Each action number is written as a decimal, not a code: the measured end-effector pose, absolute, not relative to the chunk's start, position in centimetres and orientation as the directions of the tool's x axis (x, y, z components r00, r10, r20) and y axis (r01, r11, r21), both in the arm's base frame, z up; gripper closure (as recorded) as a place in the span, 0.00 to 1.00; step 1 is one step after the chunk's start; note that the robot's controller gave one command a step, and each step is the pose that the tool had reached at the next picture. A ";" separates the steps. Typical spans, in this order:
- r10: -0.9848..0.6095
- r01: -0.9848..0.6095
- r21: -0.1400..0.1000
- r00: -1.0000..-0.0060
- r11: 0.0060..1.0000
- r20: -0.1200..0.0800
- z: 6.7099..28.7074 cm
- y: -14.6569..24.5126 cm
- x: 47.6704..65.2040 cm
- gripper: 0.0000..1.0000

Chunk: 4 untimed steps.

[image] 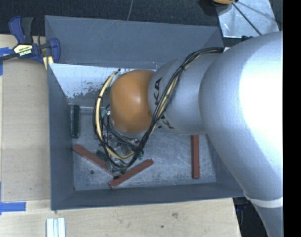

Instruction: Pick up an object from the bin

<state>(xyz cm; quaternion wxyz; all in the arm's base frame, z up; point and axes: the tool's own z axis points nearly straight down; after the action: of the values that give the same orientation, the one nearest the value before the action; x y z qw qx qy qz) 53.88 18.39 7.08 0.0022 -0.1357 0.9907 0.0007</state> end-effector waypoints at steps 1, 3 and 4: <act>-0.236 -0.236 0.000 -0.972 0.972 -0.006 7.2 21.2 54.3 1.00; -0.259 -0.259 0.002 -0.966 0.966 -0.009 7.2 19.1 52.2 1.00; -0.231 -0.231 0.001 -0.973 0.973 -0.008 7.1 18.4 49.1 0.00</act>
Offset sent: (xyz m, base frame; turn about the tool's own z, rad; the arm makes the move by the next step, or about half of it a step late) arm 0.0000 0.0000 0.0000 0.0000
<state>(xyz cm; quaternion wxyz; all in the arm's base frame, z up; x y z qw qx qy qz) 49.10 18.44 7.12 0.0041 -0.1163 0.9932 0.0009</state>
